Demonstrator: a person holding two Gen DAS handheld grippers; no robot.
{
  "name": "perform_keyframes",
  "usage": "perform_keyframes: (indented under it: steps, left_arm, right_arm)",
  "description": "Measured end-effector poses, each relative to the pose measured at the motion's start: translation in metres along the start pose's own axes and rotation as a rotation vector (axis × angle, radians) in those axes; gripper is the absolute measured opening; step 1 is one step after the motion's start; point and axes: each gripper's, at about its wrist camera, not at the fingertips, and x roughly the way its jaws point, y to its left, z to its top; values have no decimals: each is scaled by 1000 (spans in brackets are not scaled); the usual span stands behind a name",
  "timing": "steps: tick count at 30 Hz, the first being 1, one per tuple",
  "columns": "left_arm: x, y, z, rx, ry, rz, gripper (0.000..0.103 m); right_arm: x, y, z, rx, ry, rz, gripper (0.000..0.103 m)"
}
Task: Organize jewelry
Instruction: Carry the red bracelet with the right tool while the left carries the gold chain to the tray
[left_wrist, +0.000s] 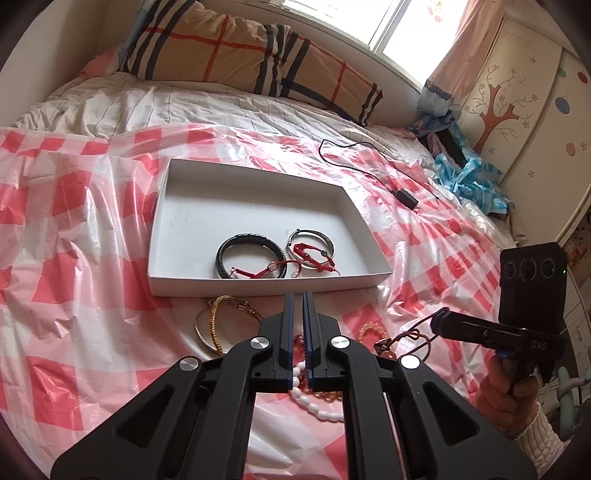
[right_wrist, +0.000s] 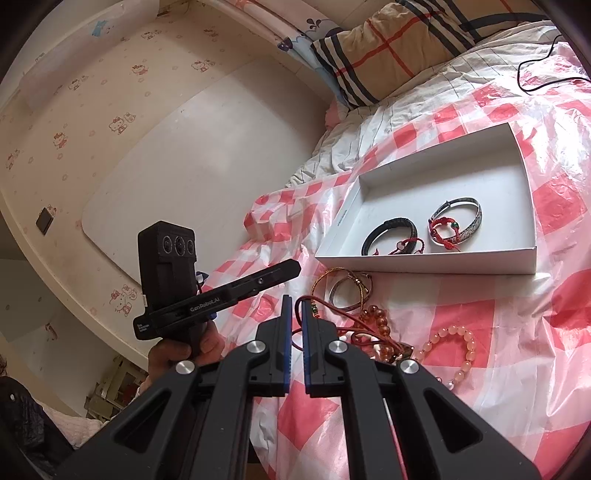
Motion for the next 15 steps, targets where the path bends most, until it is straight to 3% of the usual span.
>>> perform_keyframes:
  steps: [5,8,9,12,15]
  left_arm:
    - [-2,0,3,6,0,31,5]
    - [-2,15,4,-15,21,107,6]
    - [-1,22,3,-28,30,138,12]
    - [9,38,-2,-81,52,188,58]
    - [27,42,-7,-101,97,205,59]
  right_arm:
    - [0,-1,1,2,-5,-2,6]
    - [-1,-2,2,3,-10,0,6]
    - [-1,-2,2,2,-10,0,6]
    - [1,-1,3,-2,-5,-3,6]
    - [1,0,3,-5,-2,-3,6]
